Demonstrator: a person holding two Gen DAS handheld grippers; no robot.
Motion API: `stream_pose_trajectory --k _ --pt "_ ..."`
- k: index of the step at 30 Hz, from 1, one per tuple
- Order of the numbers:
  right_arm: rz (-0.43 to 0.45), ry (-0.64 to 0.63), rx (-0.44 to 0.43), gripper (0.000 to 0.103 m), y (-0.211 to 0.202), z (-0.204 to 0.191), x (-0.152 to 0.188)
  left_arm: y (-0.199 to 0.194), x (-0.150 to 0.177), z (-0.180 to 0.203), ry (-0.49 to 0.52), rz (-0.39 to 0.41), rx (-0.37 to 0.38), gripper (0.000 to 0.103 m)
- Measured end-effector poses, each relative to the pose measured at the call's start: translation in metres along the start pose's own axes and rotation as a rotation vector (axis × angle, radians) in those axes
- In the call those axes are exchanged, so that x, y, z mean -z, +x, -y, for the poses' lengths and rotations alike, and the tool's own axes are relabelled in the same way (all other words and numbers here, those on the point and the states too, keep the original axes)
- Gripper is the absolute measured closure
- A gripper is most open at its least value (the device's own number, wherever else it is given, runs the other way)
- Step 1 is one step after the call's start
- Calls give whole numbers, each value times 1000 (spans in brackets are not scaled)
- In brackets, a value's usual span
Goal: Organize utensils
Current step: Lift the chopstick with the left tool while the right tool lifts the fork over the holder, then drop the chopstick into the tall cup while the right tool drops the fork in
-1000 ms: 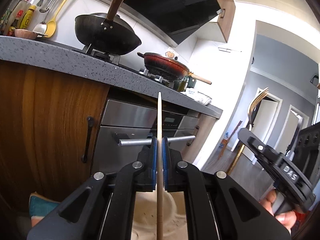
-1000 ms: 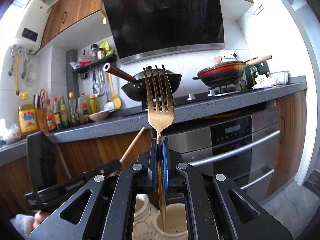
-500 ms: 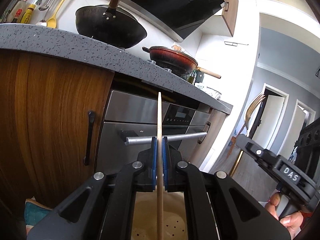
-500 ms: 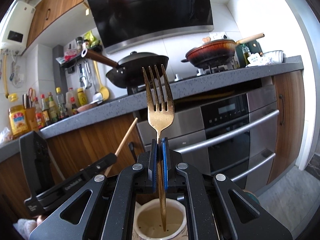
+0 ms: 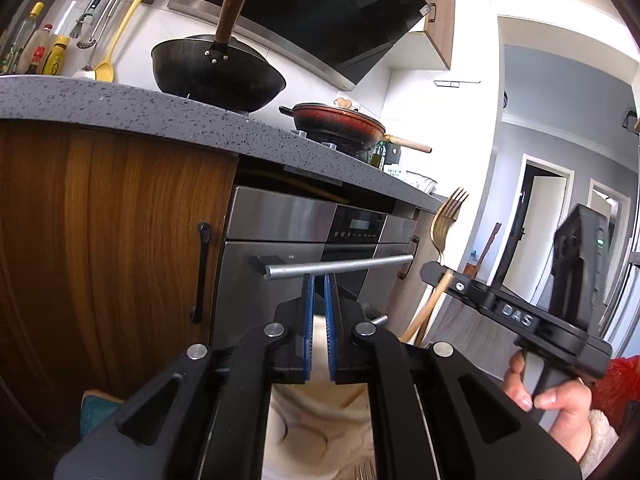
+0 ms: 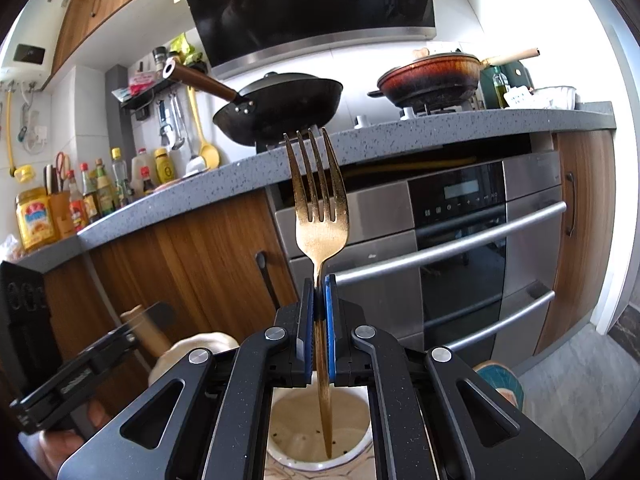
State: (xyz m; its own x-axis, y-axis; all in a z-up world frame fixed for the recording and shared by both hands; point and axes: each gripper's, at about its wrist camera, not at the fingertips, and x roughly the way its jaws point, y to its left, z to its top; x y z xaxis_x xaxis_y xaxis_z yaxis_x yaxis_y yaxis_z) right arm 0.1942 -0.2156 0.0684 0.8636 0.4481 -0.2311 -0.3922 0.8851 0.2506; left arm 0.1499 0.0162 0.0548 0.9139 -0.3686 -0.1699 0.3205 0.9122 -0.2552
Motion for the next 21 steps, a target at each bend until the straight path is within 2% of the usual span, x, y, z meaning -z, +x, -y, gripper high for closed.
stream_pose_trajectory --k 6,7,9,12,21 --pt "-50 -22 5 97 9 -4 7 -16 6 -5 4 -8 -45 96" --pt "-61 -25 8 97 11 -5 9 -16 6 -5 11 -13 -57 92" --pt "-77 -28 11 97 15 -5 12 -18 7 -7 17 -11 -79 71" --pt "-94 -30 16 97 20 -4 17 -23 10 -12 13 2 -99 56" --pt "-108 -11 51 96 29 4 23 -26 13 -23 -1 -10 -112 41"
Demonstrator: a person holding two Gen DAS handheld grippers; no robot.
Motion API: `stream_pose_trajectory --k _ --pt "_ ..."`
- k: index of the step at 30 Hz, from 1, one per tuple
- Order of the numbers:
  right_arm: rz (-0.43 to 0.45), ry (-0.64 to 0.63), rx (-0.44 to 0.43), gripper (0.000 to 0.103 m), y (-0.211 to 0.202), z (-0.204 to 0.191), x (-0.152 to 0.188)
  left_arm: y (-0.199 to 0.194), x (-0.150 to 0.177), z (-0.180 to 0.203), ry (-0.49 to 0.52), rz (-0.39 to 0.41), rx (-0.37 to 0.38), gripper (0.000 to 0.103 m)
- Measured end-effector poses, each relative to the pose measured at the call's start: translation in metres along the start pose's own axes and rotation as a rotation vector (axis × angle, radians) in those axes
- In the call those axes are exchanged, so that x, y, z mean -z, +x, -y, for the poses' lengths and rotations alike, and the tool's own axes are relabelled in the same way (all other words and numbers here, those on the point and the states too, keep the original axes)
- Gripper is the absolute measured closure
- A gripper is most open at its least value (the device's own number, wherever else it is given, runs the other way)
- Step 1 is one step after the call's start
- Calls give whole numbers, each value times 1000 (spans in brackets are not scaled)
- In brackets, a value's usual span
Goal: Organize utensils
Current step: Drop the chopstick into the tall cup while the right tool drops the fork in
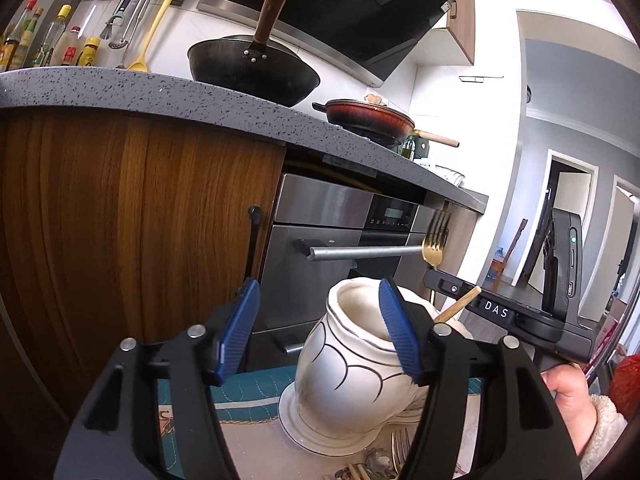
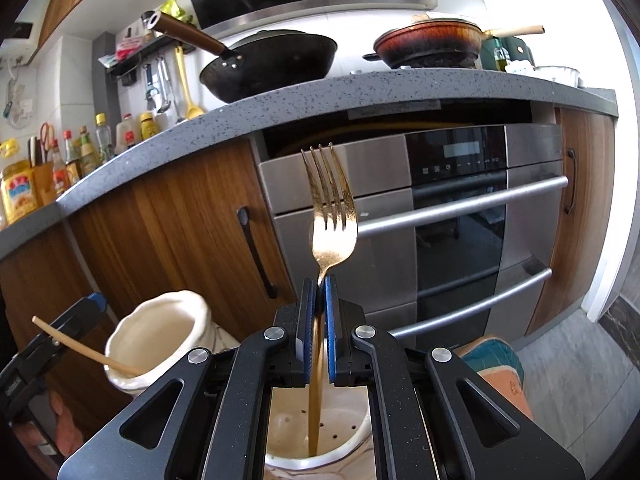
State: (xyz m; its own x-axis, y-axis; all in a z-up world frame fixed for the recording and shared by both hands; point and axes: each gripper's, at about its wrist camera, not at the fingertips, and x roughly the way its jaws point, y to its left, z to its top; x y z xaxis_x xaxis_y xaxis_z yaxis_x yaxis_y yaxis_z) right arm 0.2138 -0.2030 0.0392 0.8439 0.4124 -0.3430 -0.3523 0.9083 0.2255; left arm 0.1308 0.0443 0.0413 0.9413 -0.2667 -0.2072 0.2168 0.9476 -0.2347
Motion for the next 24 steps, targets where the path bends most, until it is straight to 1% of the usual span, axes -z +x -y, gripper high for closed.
stream_pose_trajectory --k 6,7,8,9,11,12,13,14,15,16,17,18,19,20,21,23,24 --pt "15 18 12 96 -2 6 -2 2 1 -3 -5 -12 -11 39" --pt "14 21 8 95 -2 7 -1 1 2 -3 -4 -11 -11 39" --pt "14 22 7 89 -2 7 -1 0 2 -3 -2 -11 -14 38" --pt "15 21 6 85 -3 6 -1 0 2 -3 1 -10 -17 36" --pt "25 15 3 73 -7 4 -2 -4 2 -3 7 -2 -26 32" --pt "36 11 5 70 -11 3 -2 -6 2 -3 11 3 -34 31" --pt "44 8 7 64 -14 2 -2 -10 3 -4 13 9 -42 30" --pt "54 5 7 59 -19 1 -2 -12 3 -5 11 11 -48 27" --pt "58 4 6 56 -23 0 -1 -16 4 -6 6 14 -57 23" --pt "62 2 6 49 -28 -1 1 -18 5 -7 2 16 -63 21" --pt "62 0 5 40 -31 -2 1 -22 6 -8 -5 19 -69 18" --pt "64 -3 4 36 -37 -4 4 -26 8 -10 -10 20 -75 14" --pt "65 -8 3 27 -42 -6 6 -31 10 -11 -16 23 -85 12" --pt "67 -13 6 21 -47 -8 8 -35 12 -11 -18 27 -90 7" --pt "72 -18 10 19 -52 -10 11 -39 14 -12 -20 29 -93 6" --pt "81 -33 23 10 -64 -16 18 -45 18 -12 -19 23 -96 6" --pt "84 -38 27 9 -69 -18 21 -48 20 -12 -17 17 -97 6"
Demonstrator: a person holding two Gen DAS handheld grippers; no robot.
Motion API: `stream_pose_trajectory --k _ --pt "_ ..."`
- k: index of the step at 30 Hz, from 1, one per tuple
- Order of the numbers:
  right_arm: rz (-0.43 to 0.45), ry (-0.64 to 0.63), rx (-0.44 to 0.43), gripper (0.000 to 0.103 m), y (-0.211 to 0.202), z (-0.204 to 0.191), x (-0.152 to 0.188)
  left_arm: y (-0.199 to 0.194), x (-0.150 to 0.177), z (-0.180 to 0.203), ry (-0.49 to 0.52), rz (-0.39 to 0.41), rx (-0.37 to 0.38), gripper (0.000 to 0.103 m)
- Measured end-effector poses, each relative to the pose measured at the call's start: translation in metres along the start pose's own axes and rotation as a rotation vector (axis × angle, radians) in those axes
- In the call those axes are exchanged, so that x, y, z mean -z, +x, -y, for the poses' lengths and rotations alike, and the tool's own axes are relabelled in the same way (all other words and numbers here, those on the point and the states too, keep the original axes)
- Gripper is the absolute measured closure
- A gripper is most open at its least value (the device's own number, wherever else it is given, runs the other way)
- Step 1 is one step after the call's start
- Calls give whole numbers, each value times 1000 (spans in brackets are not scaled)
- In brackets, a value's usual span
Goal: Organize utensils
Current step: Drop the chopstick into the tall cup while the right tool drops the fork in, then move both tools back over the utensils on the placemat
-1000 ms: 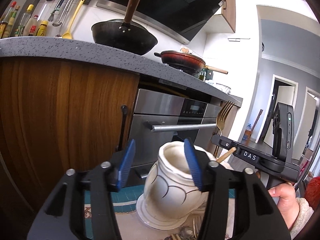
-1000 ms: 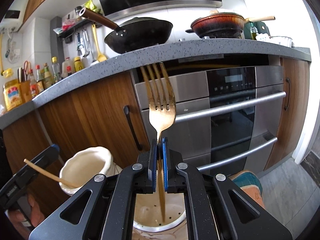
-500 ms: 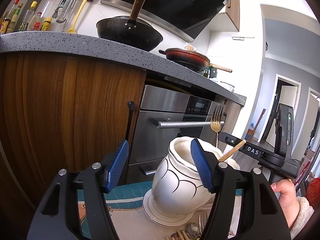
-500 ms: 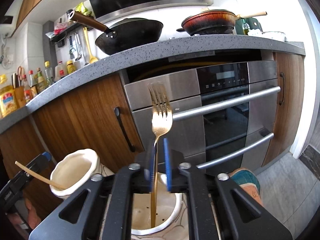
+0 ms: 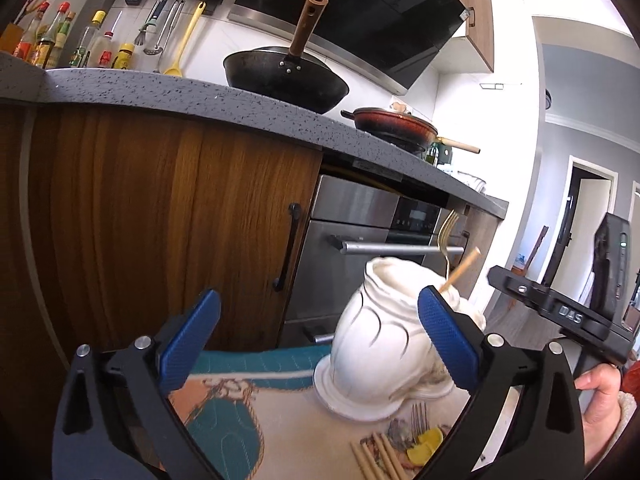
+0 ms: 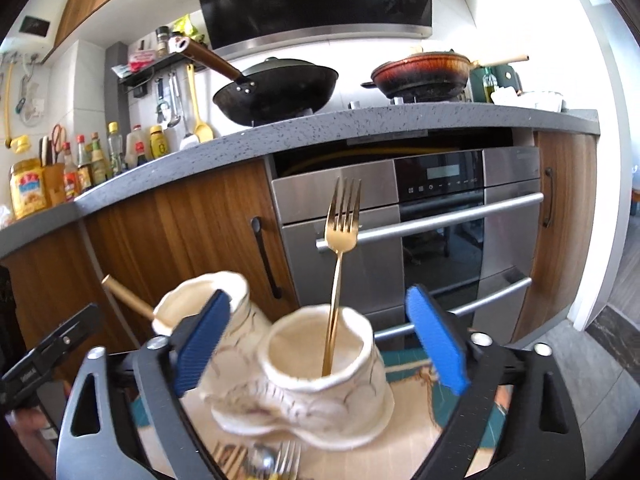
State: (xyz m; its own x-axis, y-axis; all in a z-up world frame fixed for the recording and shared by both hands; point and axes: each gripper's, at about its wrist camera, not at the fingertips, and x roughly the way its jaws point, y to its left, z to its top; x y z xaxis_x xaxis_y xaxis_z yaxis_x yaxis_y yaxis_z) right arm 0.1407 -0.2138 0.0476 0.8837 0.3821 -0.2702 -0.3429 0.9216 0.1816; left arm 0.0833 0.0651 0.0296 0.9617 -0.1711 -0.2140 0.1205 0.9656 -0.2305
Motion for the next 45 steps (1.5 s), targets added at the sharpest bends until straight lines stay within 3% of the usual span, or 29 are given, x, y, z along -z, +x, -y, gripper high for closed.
stream_pose_trajectory --k 15,19,25,34,40,45 --pt "-45 -25 92 5 -52 5 52 -20 32 17 88 -102 -26 6" --pt "-71 7 108 5 -57 17 59 -17 40 23 114 -176 -65 6" --pt "-145 80 107 5 -51 33 72 -7 63 38 222 -359 -139 6" --pt "-171 37 99 5 -39 20 75 4 89 43 267 -551 -104 6" --pt "-178 6 92 5 -36 12 75 11 96 40 249 -608 -73 6" --pt "-184 0 86 5 -35 9 76 15 104 45 267 -661 -28 19"
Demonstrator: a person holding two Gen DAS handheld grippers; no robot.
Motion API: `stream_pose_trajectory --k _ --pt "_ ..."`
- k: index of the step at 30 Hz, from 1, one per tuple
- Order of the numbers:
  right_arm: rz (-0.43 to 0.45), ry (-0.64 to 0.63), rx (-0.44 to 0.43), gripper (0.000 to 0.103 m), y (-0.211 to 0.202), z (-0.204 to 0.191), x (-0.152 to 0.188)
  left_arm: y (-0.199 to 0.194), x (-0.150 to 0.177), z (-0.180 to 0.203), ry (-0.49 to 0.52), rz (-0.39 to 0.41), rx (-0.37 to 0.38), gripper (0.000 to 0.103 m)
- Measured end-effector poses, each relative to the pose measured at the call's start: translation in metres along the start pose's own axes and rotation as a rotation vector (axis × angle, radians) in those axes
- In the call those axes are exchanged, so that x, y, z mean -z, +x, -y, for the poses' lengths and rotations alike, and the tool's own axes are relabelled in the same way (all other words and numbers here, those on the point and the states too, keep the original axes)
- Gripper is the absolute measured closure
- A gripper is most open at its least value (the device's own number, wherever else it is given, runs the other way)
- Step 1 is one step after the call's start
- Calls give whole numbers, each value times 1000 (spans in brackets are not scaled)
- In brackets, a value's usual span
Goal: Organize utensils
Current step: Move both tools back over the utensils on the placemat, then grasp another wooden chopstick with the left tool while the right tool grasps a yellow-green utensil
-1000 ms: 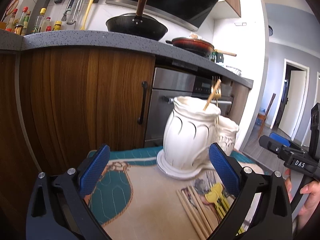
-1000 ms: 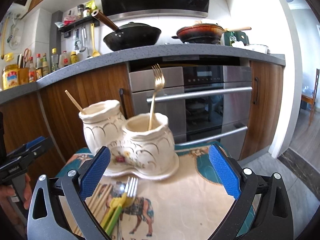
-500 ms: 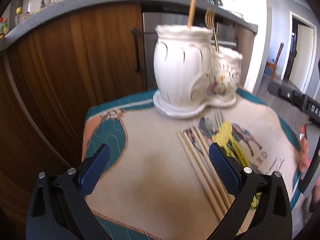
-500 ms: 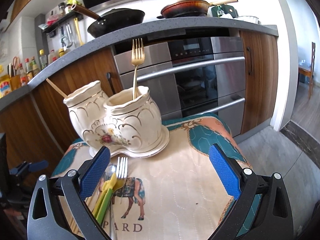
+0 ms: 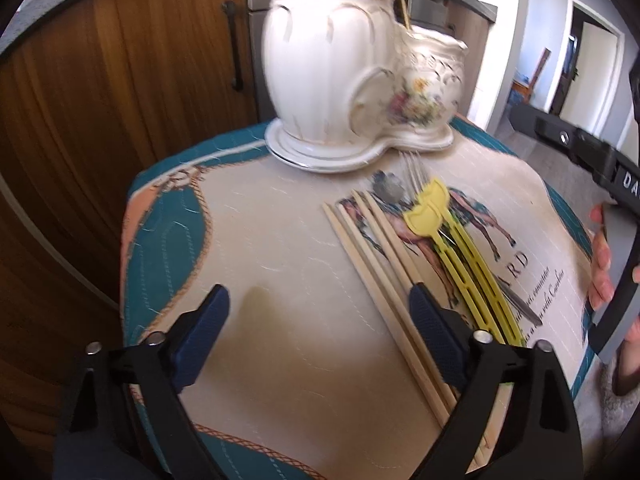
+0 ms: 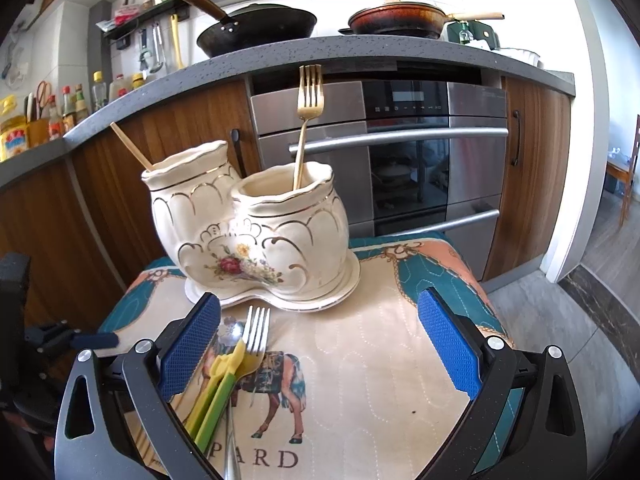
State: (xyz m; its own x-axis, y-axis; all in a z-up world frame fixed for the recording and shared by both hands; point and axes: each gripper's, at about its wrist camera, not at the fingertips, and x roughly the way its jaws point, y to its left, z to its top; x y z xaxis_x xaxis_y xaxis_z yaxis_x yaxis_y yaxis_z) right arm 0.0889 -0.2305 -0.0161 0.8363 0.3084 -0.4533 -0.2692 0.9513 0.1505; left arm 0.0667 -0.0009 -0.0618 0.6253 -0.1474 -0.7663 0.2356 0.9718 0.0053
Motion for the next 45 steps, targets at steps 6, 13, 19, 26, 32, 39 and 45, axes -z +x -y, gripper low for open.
stream_pose_trajectory --k 6,13,19,26,32,39,45 --pt "-1 2 -3 5 -1 0 0 4 3 8 38 -23 27 37" --pt "-2 -3 -9 5 -1 -1 -1 0 2 2 5 -26 62 44" --pt "2 -11 -42 5 -3 -6 -3 -7 10 8 20 -36 31 51" --pt "17 -37 -67 5 -11 -12 -2 -16 14 2 -19 -35 0 57" --pt "30 -36 -76 5 -18 -12 -2 -14 14 4 -13 -45 -41 59" --pt "14 -50 -76 5 -19 -14 0 -6 7 11 15 -65 -60 86" --pt "-65 -74 -78 5 -11 -16 5 -7 6 2 5 -71 -21 95"
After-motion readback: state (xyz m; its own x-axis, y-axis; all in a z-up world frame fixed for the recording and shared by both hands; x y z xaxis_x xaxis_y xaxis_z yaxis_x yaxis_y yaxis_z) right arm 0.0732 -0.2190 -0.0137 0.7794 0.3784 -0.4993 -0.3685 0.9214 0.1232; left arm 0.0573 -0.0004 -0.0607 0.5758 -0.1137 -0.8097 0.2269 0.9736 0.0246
